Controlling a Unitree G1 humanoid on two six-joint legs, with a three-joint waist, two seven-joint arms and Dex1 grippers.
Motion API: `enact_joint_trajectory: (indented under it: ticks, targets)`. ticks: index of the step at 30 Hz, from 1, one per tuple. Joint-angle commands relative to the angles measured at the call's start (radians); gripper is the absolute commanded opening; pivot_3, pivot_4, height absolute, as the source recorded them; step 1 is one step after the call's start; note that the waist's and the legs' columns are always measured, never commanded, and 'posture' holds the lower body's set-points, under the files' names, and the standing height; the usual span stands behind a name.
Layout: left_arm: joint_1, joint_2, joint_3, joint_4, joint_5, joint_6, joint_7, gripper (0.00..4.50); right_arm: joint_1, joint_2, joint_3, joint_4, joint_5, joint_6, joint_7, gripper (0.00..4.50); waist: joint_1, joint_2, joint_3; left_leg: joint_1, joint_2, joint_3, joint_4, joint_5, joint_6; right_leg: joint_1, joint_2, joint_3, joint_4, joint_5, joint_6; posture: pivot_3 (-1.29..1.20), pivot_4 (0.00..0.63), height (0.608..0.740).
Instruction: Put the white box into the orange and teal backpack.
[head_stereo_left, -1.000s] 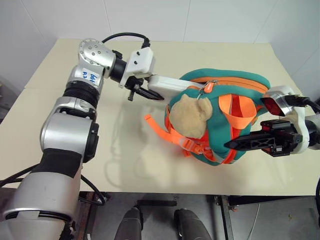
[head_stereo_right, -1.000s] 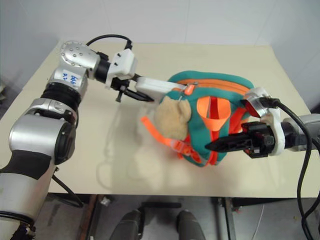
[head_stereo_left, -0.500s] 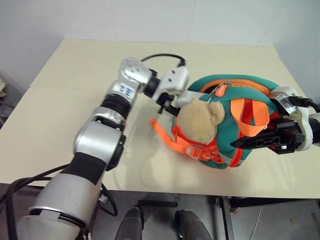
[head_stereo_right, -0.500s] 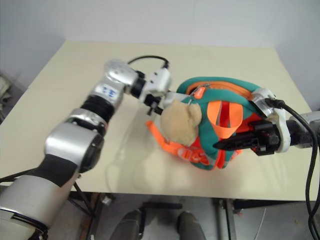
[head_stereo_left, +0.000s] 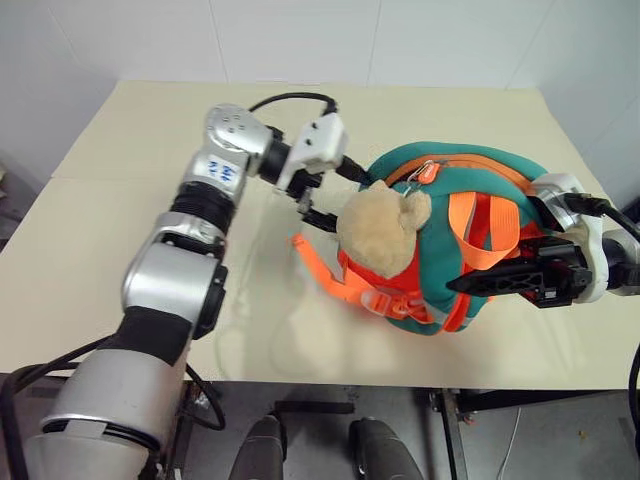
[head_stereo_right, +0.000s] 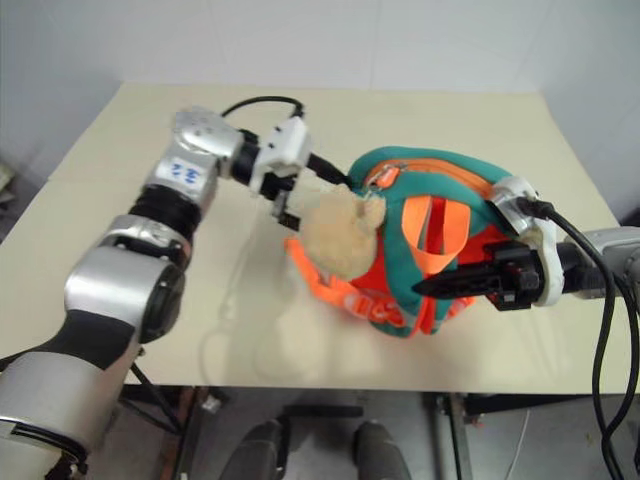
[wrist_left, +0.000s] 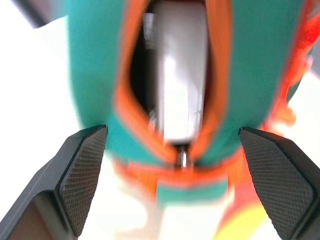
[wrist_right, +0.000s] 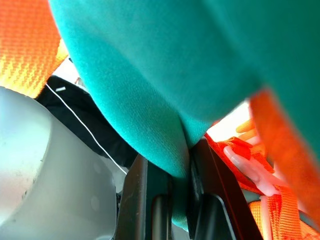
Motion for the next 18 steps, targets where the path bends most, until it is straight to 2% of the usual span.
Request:
enact_joint_trajectory:
  ticks: [1, 4, 7, 13, 14, 16, 18]
  targets:
    - [-0.008, 0.034, 0.041, -0.034, -0.042, 0.005, -0.035, 4.49, -0.014, 0.011, -0.008, -0.011, 0.012, -0.001, -0.002, 0.02, 0.000, 0.000, 0.000, 0.000, 0.000, 0.000, 0.000, 0.000, 0.000, 0.000, 0.000, 0.000, 0.000, 0.000, 0.000, 0.00, 0.150, 0.740]
    - [0.026, 0.108, 0.096, -0.088, -0.125, 0.057, -0.097, 4.49, -0.025, 0.033, 0.006, -0.001, -0.001, -0.011, -0.011, 0.02, 0.000, 0.000, 0.000, 0.000, 0.000, 0.000, 0.000, 0.000, 0.000, 0.000, 0.000, 0.000, 0.000, 0.000, 0.000, 0.00, 0.150, 0.740]
    - [0.081, 0.131, 0.118, -0.203, -0.223, 0.168, -0.115, 4.49, -0.027, 0.043, 0.012, 0.002, -0.011, -0.017, -0.013, 0.02, -0.005, 0.000, 0.000, 0.000, 0.001, 0.000, 0.000, 0.000, 0.000, -0.001, 0.000, 0.000, 0.002, 0.000, 0.000, 0.00, 0.150, 0.740]
    - [0.272, 0.178, 0.105, -0.613, -0.394, 0.432, -0.115, 4.49, -0.021, 0.051, 0.016, 0.001, -0.022, -0.026, -0.018, 0.02, -0.002, 0.000, 0.000, 0.001, 0.001, 0.000, 0.003, 0.000, 0.000, 0.000, 0.000, 0.000, 0.005, 0.000, -0.001, 0.00, 0.150, 0.740]
    - [0.300, 0.188, 0.100, -0.668, -0.408, 0.458, -0.113, 4.20, -0.020, 0.050, 0.015, 0.001, -0.023, -0.026, -0.017, 0.02, -0.003, 0.000, 0.000, 0.001, 0.001, 0.000, 0.003, 0.000, 0.000, 0.000, 0.000, 0.001, 0.006, 0.000, -0.001, 0.00, 0.150, 0.740]
    - [0.357, 0.204, 0.084, -0.771, -0.423, 0.483, -0.100, 3.97, -0.016, 0.050, 0.015, 0.000, -0.025, -0.025, -0.017, 0.02, -0.005, 0.000, 0.000, 0.001, 0.001, 0.000, 0.004, 0.001, -0.001, 0.000, 0.000, 0.001, 0.007, 0.000, -0.001, 0.00, 0.150, 0.740]
    - [0.400, 0.203, 0.080, -0.867, -0.461, 0.541, -0.067, 3.38, -0.016, 0.052, 0.015, -0.001, -0.025, -0.023, -0.020, 0.02, -0.003, 0.000, 0.000, 0.003, 0.001, 0.000, 0.004, 0.001, -0.001, 0.001, 0.001, 0.001, 0.007, 0.000, -0.001, 0.00, 0.150, 0.740]
